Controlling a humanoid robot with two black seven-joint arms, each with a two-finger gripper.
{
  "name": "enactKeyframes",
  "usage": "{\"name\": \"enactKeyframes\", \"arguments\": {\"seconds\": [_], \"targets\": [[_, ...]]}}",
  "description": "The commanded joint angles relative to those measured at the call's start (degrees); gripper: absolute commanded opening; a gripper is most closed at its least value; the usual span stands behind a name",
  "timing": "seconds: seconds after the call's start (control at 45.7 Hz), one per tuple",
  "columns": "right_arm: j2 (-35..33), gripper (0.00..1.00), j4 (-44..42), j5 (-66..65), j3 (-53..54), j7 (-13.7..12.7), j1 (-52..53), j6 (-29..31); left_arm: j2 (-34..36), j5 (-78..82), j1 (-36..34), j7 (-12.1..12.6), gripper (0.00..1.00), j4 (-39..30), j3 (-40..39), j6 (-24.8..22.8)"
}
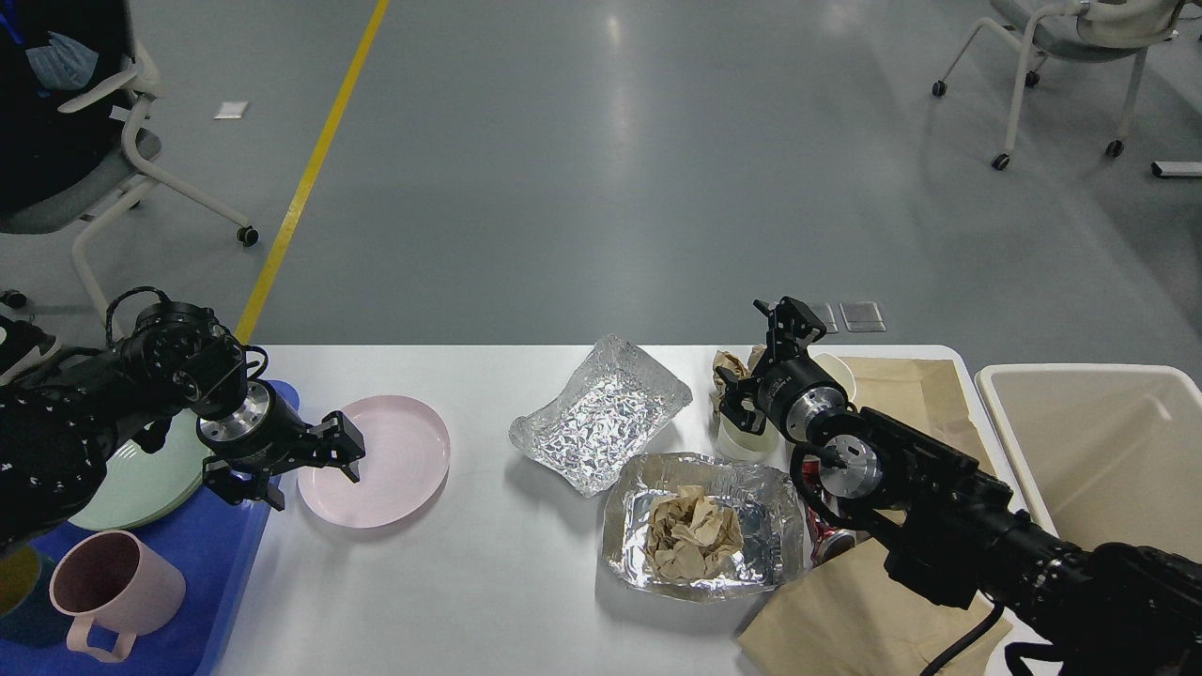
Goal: Tidy desktop
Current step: 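Move the left gripper to the rim of the pink plate, then grip the pink plate rim with the left gripper and lift it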
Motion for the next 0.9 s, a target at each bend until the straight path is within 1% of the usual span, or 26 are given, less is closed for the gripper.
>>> {"name": "enactKeyframes", "arguments": {"seconds": [0.0,0.175,0.35,0.416,0.482,0.613,0.679,0.767,0.876], "targets": [[0.0,1.0,0.0,0.0,0.0,0.0,0.0,0.0,0.0,0.0,1.4,0.1,0.89,0.0,0.0,3.3],[0.0,1.0,0.0,0.0,0.0,0.0,0.0,0.0,-0.4,0.0,2.4,0.1,0.91,0.0,-0.1,7.9],[0.0,1.0,0.0,0.0,0.0,0.0,0.0,0.0,-0.8,0.0,3.1,0.2,0.9,0.0,-0.3,9.8],[0.0,1.0,0.0,0.0,0.0,0.0,0.0,0.0,-0.9,0.0,3.4,0.2,0.89,0.0,-0.5,10.5],[0.0,1.0,0.0,0.0,0.0,0.0,0.0,0.0,-1.1,0.0,4.0,1.3,0.87,0.0,-0.5,11.0],[0.0,1.0,0.0,0.0,0.0,0.0,0.0,0.0,-1.2,0.0,4.3,5.2,0.84,0.0,-2.5,12.5],[0.0,1.0,0.0,0.0,0.0,0.0,0.0,0.0,-1.2,0.0,5.1,6.7,0.82,0.0,-4.1,13.5],[0.0,1.0,0.0,0.0,0.0,0.0,0.0,0.0,-1.2,0.0,5.5,7.0,0.81,0.0,-6.0,14.6],[0.0,1.0,0.0,0.0,0.0,0.0,0.0,0.0,-1.2,0.0,5.4,7.0,0.81,0.0,-6.3,14.9]]}}
